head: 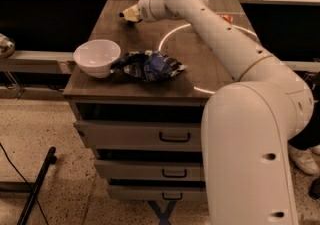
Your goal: Place rxbar blueberry into white bowl
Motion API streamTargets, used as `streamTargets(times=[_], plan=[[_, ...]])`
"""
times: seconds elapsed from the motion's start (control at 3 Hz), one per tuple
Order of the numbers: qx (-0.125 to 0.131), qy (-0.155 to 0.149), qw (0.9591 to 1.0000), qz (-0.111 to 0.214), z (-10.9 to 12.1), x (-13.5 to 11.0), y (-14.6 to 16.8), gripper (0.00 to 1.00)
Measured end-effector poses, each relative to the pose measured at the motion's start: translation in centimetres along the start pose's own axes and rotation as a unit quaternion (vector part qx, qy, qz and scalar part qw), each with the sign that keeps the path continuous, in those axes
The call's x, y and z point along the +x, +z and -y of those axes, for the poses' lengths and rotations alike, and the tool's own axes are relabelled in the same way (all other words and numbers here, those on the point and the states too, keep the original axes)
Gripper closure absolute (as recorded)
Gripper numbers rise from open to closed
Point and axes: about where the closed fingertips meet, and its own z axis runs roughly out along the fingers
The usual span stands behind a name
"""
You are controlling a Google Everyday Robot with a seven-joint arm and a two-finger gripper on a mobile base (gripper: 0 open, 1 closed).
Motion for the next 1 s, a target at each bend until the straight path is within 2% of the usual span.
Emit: streamTargets(times=[0.33,0.67,1.0], plan=[[-0.020,-0.018,0.9995,0.019,-1.5,-2.2,-2.6,1.00],[-0.032,-0.040,0.9980,0.038,-3.2,-4.2,-6.6,1.00],[-0.034,-0.052,0.9969,0.049,-4.4,-5.3,-9.4,1.00]])
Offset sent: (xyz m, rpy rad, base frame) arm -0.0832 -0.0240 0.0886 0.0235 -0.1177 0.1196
